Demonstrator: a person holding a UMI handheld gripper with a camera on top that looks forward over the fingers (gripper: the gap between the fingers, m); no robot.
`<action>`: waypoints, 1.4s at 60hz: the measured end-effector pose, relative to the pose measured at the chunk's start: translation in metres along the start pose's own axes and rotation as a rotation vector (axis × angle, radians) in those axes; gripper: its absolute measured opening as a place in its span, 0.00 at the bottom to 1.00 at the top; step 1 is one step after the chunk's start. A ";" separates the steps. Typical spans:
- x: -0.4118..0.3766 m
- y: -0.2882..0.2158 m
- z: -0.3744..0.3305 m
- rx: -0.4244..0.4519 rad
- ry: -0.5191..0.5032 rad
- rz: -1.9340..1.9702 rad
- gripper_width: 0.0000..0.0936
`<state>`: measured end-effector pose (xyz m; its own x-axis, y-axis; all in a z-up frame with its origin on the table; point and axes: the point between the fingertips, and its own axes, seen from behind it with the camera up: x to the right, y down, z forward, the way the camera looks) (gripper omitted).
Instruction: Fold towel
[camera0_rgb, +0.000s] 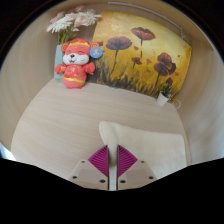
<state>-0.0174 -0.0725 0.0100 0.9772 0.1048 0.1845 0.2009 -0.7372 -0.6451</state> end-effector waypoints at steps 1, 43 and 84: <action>0.004 -0.005 -0.004 0.006 0.002 -0.001 0.09; 0.248 0.039 -0.037 0.025 0.091 0.037 0.65; 0.093 -0.015 -0.265 0.299 -0.009 0.147 0.72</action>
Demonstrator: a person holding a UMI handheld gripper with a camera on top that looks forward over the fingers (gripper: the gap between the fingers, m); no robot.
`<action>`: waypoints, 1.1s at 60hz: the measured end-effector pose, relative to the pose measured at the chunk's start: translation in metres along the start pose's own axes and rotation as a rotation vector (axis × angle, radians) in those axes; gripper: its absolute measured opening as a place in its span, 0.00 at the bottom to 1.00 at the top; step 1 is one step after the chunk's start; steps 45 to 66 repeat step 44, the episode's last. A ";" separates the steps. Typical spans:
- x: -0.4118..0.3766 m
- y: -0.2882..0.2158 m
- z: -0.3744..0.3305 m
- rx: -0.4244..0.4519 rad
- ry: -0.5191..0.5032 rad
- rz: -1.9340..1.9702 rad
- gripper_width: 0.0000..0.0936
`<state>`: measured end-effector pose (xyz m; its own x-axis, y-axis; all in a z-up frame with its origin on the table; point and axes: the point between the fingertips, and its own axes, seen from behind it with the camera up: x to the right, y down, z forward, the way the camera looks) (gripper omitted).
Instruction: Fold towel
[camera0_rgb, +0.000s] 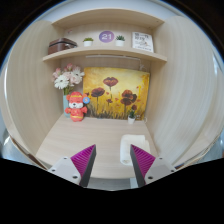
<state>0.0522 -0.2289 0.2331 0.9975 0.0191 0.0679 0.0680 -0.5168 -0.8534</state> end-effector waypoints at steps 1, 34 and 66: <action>-0.003 0.002 -0.005 0.001 0.001 -0.002 0.72; -0.070 0.029 -0.086 0.030 -0.037 -0.016 0.77; -0.078 0.029 -0.092 0.033 -0.046 -0.024 0.77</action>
